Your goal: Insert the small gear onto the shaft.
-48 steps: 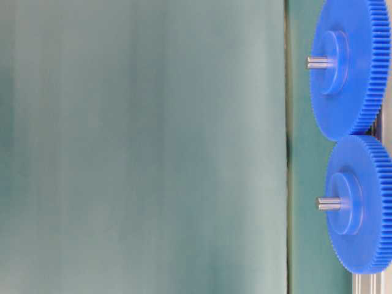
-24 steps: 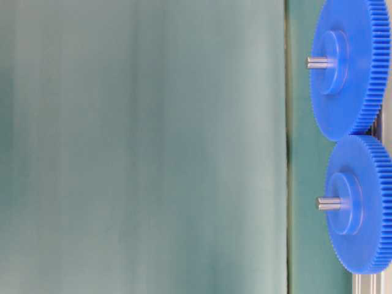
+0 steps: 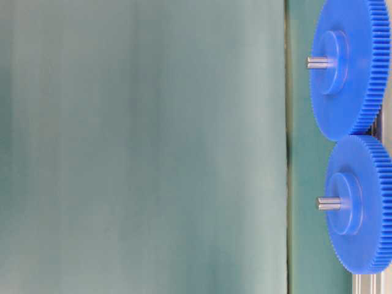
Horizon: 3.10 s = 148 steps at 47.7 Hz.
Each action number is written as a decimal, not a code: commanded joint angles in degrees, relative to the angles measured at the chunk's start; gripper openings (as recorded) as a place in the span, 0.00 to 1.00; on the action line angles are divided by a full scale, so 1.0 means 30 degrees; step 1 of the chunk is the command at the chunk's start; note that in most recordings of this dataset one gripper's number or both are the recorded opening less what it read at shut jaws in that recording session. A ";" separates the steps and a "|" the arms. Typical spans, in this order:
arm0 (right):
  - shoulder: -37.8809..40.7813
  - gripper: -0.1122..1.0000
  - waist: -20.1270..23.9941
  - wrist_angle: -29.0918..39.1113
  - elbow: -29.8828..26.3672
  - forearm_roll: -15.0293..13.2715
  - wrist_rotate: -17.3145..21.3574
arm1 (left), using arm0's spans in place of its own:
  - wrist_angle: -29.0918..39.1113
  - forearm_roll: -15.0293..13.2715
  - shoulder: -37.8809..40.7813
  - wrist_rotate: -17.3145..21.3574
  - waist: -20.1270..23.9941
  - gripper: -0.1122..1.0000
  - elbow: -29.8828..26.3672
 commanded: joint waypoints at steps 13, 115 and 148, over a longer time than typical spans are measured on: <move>-0.0293 0.23 -0.0029 -0.0908 0.0000 -0.0703 -0.0439 | -0.0088 0.0000 0.0088 -0.0117 0.0352 0.88 -0.0029; -0.0732 0.23 -0.0059 -0.0762 0.0850 -0.0996 -0.0410 | -0.0264 0.0000 -0.0088 -0.0205 0.0586 0.88 0.0586; -0.1025 0.23 -0.0146 -0.0791 0.1260 -0.0996 -0.0264 | -0.1758 0.0059 0.0146 0.0000 0.0586 0.88 0.1113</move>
